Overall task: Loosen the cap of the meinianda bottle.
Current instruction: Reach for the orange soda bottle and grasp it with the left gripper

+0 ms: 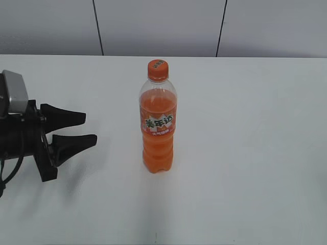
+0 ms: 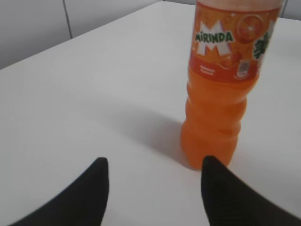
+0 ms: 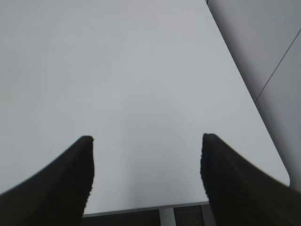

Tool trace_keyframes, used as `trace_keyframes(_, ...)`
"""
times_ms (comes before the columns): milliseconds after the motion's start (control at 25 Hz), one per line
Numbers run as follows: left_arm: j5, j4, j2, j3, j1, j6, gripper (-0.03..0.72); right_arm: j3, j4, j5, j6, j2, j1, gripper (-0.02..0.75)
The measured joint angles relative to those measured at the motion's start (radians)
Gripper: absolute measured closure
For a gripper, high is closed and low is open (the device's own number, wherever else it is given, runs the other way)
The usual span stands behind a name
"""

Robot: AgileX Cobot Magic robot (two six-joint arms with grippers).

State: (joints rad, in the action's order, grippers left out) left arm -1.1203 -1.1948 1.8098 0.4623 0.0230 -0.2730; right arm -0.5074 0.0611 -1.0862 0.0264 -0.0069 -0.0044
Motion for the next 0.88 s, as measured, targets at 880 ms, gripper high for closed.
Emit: trace_keyframes(880,0.011,-0.208,0.152,0.266,-0.156,-0.198,0.202,0.0,0.0,0.0,0.0,0.0,0.0,0.206)
